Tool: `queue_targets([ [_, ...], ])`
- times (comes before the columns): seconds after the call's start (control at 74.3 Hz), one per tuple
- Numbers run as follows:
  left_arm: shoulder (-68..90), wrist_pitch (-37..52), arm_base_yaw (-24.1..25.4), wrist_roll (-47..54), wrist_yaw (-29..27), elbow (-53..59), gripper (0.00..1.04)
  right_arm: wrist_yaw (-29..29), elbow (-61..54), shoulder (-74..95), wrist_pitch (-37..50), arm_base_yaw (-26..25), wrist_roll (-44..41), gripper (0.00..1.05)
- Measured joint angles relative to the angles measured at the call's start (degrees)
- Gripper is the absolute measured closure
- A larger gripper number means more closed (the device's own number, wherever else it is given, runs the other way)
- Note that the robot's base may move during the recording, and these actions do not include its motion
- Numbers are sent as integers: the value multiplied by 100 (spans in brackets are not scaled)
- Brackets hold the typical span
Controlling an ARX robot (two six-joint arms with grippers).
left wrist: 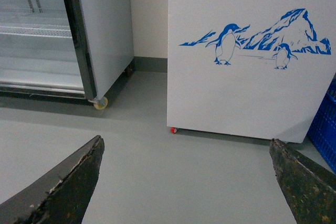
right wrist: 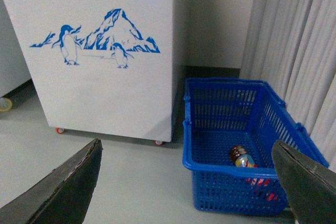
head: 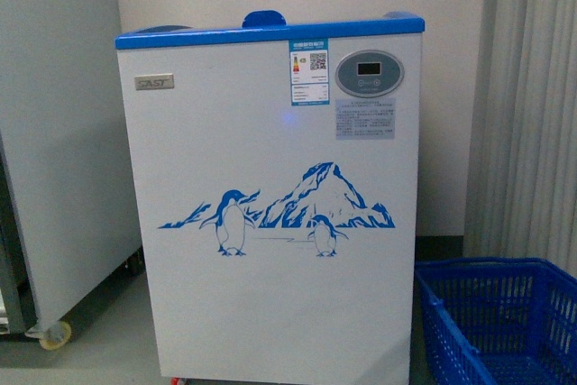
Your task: Put drink in fridge
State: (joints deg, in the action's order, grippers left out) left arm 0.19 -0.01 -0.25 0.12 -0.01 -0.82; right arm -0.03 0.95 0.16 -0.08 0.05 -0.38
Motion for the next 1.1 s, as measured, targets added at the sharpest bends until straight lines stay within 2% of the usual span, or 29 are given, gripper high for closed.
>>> queue_targets([
  [1.077,0,0,0,0,0,0,8,4,0,4,0,0,0,8],
  [1.104,0,0,0,0,2,0,8,249,33,107,-146,70,55,8],
])
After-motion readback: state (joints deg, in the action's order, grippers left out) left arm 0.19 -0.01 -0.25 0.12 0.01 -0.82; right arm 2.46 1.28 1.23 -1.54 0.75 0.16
